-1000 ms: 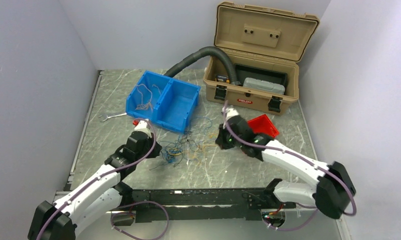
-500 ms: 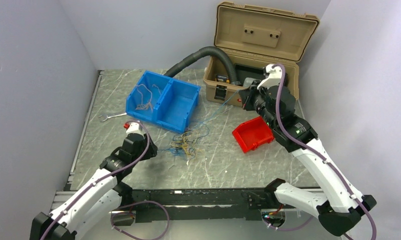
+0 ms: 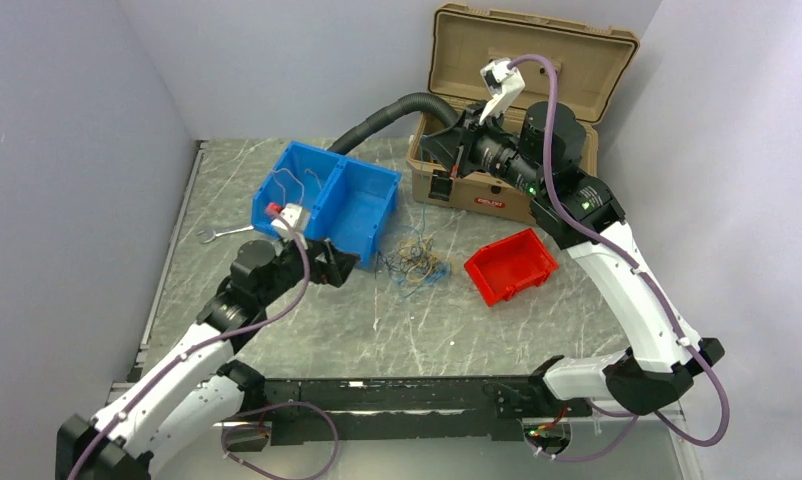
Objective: Untangle the cables
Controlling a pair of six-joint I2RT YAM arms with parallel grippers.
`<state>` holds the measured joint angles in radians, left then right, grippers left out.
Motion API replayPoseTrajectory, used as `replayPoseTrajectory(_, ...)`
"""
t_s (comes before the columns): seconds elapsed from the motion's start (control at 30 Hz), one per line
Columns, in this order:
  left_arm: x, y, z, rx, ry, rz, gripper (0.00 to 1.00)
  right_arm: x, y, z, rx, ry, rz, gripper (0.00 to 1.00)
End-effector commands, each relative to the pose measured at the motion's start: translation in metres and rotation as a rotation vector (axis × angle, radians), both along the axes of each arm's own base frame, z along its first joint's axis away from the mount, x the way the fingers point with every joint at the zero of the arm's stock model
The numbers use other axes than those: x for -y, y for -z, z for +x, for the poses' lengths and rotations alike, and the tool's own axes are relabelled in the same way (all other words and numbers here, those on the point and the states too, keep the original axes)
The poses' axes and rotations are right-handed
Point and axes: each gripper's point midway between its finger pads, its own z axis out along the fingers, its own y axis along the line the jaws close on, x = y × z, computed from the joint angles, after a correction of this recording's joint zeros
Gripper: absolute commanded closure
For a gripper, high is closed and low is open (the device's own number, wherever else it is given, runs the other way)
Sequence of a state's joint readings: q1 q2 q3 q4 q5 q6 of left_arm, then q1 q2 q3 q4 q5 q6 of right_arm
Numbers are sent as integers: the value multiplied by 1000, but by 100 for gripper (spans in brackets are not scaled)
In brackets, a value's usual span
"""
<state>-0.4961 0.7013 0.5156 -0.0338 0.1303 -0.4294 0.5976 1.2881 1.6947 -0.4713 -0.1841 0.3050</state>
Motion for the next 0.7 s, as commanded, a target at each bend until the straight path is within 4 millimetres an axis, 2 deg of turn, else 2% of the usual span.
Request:
replayPoseTrajectory(0.0, 53, -86, 5, 332, 223, -80, 3, -17, -34, -23, 50, -147, 61, 100)
replayPoseTrajectory(0.07, 73, -107, 6, 403, 277, -91, 3, -20, -41, -25, 54, -163, 75, 100)
replayPoseTrajectory(0.17, 102, -118, 13, 440, 342, -86, 4, -25, -48, -27, 57, -194, 92, 100)
replayPoseTrajectory(0.3, 126, -122, 35, 462, 340, -93, 4, -28, -59, -33, 60, -225, 129, 100)
replayPoseTrajectory(0.5, 158, -98, 79, 357, 322, -72, 13, -20, -81, -43, 97, -218, 166, 100)
replayPoseTrajectory(0.53, 165, -92, 81, 341, 338, -86, 18, -16, -86, -44, 106, -206, 173, 100)
replayPoseTrajectory(0.6, 176, -74, 85, 278, 363, -115, 35, -6, -98, -48, 136, -168, 176, 100)
replayPoseTrajectory(0.67, 180, -47, 86, 183, 361, -115, 46, 17, -116, -48, 187, -61, 178, 100)
